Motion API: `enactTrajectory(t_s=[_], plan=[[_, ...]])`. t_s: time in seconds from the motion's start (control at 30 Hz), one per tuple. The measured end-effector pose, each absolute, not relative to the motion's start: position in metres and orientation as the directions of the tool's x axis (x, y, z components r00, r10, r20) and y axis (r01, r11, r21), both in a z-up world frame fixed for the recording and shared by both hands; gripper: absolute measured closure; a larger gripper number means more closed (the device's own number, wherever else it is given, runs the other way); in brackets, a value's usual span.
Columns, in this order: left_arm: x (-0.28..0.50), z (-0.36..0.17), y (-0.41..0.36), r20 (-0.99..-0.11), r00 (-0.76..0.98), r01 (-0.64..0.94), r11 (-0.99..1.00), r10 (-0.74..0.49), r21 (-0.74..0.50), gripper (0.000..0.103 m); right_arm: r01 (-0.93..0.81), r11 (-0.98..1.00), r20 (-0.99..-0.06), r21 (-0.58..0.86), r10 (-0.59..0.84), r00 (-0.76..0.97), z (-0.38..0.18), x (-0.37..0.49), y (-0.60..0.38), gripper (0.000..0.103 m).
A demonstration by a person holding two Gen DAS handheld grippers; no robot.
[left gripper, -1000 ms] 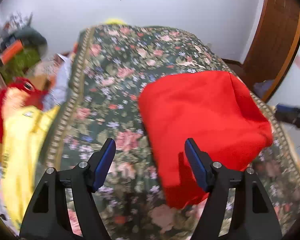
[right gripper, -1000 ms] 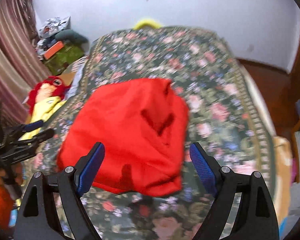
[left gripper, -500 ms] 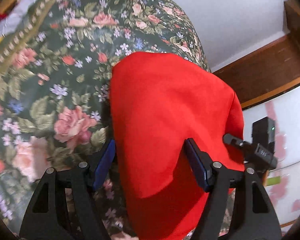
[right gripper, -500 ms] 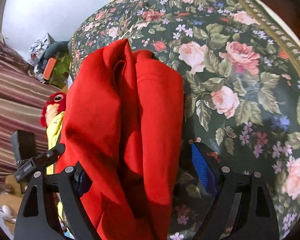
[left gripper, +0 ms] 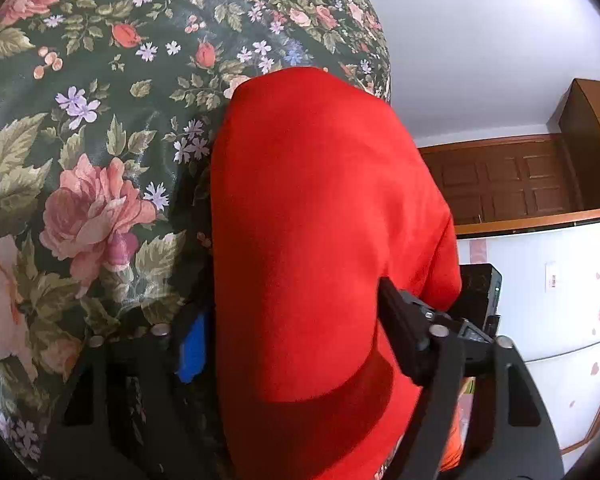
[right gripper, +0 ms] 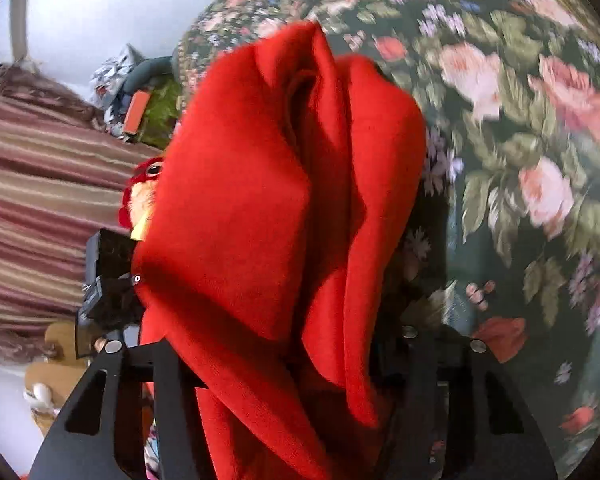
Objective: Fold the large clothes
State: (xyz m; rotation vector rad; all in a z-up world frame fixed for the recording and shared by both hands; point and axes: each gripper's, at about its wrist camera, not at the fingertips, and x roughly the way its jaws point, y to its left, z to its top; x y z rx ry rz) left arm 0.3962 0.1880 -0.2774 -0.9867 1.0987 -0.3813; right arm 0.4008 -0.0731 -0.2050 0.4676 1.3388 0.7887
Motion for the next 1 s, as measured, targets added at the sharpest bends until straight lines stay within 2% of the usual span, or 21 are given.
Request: enactTrajectory(t_s=[0.1, 0.13, 0.23, 0.37, 0.73, 0.87, 1.0], plan=[[0.387, -0.26, 0.183, -0.581, 0.45, -0.165, 0.576, -0.678, -0.801, 0.056, -0.221, 0.658, -0.67, 0.72, 0.742, 0.025, -0.199, 0.398, -0.069, 0.076], [0.391, -0.256, 0.182, -0.59, 0.452, -0.16, 0.59, -0.669, -0.791, 0.061, -0.218, 0.666, -0.678, 0.714, 0.735, 0.024, -0.196, 0.397, -0.067, 0.077], [0.39, -0.238, 0.179, -0.624, 0.456, -0.151, 0.636, -0.635, -0.757, 0.068, -0.231, 0.684, -0.697, 0.692, 0.716, 0.028, -0.182, 0.395, -0.054, 0.08], [0.381, -0.21, 0.183, -0.643, 0.487, -0.121, 0.684, -0.591, -0.72, 0.07, -0.27, 0.668, -0.683, 0.694, 0.729, 0.048, -0.156, 0.391, -0.034, 0.082], [0.364, -0.13, 0.256, -0.607, 0.613, -0.074, 0.728, -0.506, -0.681, 0.071, -0.391, 0.621, -0.637, 0.68, 0.764, 0.104, -0.104, 0.406, 0.042, 0.083], [0.368, -0.122, 0.286, -0.609, 0.642, -0.092, 0.742, -0.466, -0.665, 0.071, -0.42, 0.618, -0.638, 0.665, 0.762, 0.111, -0.1, 0.422, 0.078, 0.083], [0.372, -0.138, 0.32, -0.617, 0.643, -0.139, 0.723, -0.454, -0.677, 0.071, -0.405, 0.619, -0.643, 0.672, 0.76, 0.094, -0.113, 0.442, 0.106, 0.083]])
